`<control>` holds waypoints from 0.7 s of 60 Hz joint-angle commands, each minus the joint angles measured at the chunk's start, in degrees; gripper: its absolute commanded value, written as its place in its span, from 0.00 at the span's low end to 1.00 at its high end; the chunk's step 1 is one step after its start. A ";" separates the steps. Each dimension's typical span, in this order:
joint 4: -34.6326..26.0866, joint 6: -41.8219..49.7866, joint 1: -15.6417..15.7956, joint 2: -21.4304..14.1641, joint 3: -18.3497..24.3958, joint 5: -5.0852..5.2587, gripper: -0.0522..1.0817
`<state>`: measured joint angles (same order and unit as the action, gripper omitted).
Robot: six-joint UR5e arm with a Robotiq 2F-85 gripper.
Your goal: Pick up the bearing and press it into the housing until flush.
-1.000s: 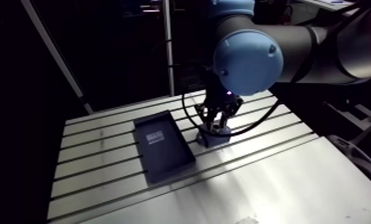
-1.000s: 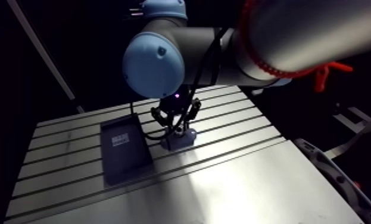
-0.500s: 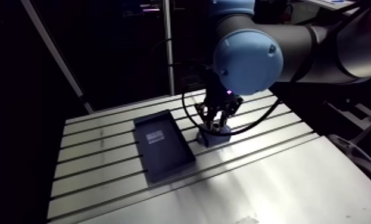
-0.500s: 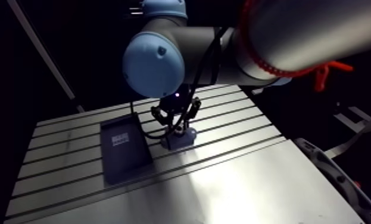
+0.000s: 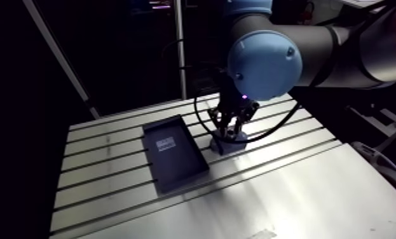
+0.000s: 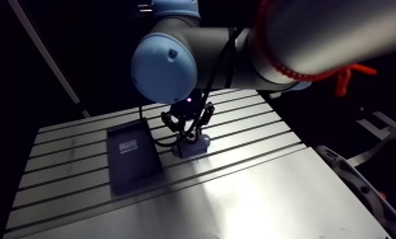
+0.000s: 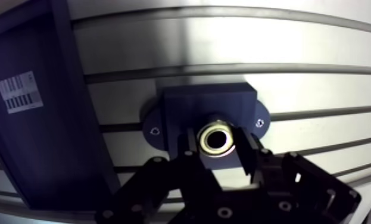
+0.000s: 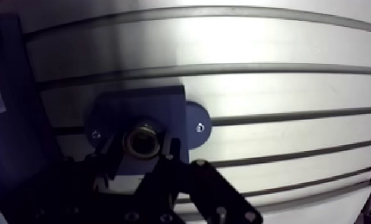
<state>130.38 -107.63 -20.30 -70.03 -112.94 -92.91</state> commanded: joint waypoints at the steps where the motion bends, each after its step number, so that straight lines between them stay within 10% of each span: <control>1: 0.01 0.00 0.08 -0.06 -0.05 0.14 0.62; 42: 0.01 0.00 0.08 -0.06 -0.31 -0.04 0.62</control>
<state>130.39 -107.62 -20.27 -70.09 -113.19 -92.94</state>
